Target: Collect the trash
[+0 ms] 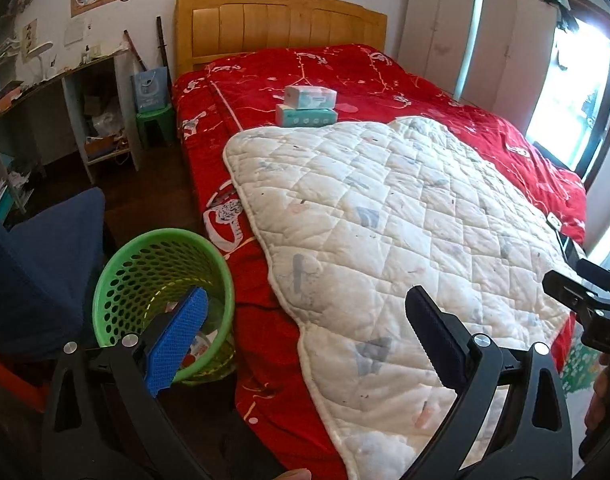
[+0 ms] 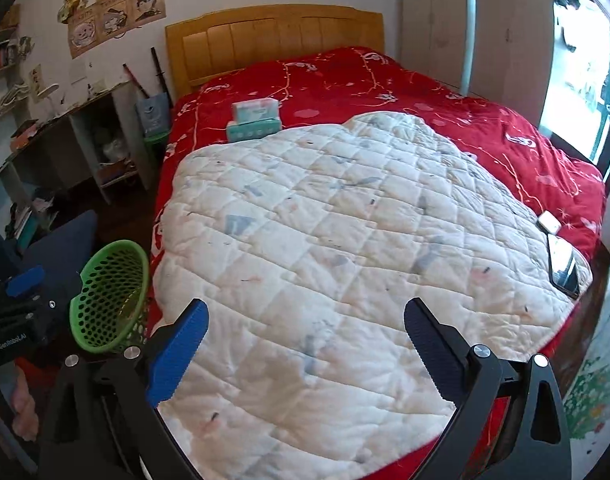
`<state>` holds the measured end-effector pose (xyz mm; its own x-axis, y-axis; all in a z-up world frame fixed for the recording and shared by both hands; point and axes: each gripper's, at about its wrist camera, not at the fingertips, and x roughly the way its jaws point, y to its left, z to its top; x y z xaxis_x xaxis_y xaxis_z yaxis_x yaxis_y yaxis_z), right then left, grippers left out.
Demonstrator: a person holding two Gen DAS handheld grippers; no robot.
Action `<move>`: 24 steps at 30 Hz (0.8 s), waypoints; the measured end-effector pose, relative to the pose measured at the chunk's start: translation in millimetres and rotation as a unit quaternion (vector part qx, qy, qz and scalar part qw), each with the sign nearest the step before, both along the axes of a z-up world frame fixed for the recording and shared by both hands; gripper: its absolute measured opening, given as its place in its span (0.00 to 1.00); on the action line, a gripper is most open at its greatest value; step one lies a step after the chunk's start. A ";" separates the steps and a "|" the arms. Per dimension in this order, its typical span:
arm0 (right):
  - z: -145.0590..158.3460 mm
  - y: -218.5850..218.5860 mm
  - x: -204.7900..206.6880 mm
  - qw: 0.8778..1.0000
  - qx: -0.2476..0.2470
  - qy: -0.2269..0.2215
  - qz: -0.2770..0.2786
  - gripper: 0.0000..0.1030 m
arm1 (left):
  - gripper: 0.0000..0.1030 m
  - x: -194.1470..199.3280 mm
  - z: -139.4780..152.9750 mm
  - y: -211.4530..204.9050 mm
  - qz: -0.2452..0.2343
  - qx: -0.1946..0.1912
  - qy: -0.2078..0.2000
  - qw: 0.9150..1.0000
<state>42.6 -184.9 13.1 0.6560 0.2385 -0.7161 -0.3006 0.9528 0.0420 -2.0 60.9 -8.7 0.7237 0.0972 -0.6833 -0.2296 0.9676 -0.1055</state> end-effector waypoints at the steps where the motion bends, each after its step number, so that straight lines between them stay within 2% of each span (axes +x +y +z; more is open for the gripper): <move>1: -0.6 -2.2 0.2 1.000 0.002 0.001 -0.004 0.92 | 0.95 0.1 -0.2 -1.9 -0.002 0.002 0.000 1.000; 24: 5.6 -11.8 -3.2 1.000 -0.014 -0.014 -0.018 0.93 | 0.95 0.7 4.5 -13.6 0.002 0.011 -0.005 1.000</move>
<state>39.5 -196.7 18.7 0.6840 0.1935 -0.7033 -0.2659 0.9640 0.0067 -1.4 47.3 -4.2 0.7299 0.1153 -0.6737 -0.2328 0.9687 -0.0865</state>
